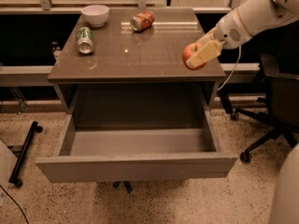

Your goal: Pick apple from top drawer and place on counter

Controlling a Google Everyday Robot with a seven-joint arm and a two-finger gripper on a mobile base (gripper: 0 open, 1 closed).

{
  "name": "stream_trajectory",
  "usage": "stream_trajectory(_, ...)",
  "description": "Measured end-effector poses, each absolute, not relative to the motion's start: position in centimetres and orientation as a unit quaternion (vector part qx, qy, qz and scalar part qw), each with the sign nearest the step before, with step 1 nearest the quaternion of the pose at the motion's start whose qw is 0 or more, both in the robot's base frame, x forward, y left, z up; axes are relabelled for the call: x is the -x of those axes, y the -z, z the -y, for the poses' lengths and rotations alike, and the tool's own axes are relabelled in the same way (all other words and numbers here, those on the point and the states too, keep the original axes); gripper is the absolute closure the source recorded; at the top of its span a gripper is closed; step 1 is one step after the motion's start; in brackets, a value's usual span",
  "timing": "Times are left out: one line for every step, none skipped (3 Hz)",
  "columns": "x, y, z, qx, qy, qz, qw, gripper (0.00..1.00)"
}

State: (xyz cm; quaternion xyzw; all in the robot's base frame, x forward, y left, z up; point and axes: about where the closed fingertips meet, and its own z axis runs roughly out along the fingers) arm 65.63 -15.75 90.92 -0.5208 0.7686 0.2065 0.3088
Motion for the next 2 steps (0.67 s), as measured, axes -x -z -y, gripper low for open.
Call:
stream_trajectory(-69.3,-91.7,16.5,0.456,-0.195,-0.800,0.339,1.00)
stream_trajectory(-72.3,-90.3,16.0,0.400,-0.203,-0.823,0.350,1.00)
